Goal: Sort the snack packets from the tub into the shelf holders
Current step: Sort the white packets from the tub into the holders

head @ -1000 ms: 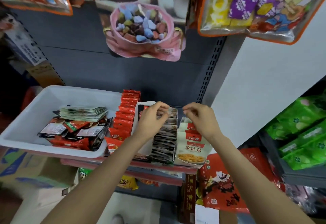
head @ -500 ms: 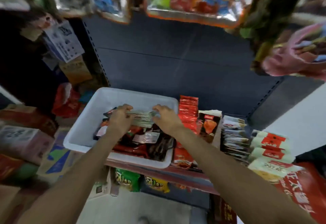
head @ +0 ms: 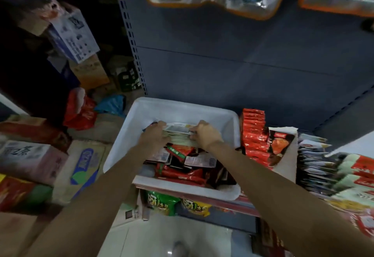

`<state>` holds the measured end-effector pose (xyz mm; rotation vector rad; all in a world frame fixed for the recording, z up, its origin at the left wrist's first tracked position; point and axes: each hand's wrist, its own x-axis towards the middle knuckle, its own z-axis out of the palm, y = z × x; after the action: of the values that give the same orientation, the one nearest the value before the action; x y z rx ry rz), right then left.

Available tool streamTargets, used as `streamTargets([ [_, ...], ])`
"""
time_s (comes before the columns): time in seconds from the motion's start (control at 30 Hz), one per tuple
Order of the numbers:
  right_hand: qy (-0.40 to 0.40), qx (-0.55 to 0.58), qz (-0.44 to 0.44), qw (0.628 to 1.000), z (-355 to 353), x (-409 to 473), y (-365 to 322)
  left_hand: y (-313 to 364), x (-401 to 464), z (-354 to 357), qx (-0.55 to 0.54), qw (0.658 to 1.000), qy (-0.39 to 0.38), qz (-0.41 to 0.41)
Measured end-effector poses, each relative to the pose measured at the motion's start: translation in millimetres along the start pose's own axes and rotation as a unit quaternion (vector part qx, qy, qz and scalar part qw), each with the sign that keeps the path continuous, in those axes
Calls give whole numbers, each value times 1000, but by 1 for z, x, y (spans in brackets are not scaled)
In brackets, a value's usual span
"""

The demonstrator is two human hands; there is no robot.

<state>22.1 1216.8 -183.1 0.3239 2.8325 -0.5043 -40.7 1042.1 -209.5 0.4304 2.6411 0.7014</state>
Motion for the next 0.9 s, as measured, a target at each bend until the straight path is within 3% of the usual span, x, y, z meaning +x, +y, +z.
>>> streamTargets([
  [0.13,25,29,-2,999,-12,-11,7,-4,4,0,-114,992,57,-10],
  [0.2,76,62,-10,995,-22,-18,16,6,-1,-2,-178,980,89,-33],
  [0.3,154,193,-13,969,-34,-30,29,30,-12,-3,-292,956,35,-19],
  [0.4,134,286,-44,948,-44,-44,40,55,-18,-3,-355,935,5,11],
  [0.5,96,347,-38,932,-50,-58,59,81,-26,0,-464,885,20,-32],
  [0.6,62,402,-13,913,-62,-78,80,108,-36,6,-490,872,10,-17],
  [0.67,53,486,3,872,-74,-95,94,133,-45,13,-483,875,-30,25],
  [0.73,92,542,21,835,-85,-109,114,163,-51,25,-445,890,-66,73],
  [0.9,191,577,63,791,-109,-149,185,248,-62,67,-403,903,-83,127],
])
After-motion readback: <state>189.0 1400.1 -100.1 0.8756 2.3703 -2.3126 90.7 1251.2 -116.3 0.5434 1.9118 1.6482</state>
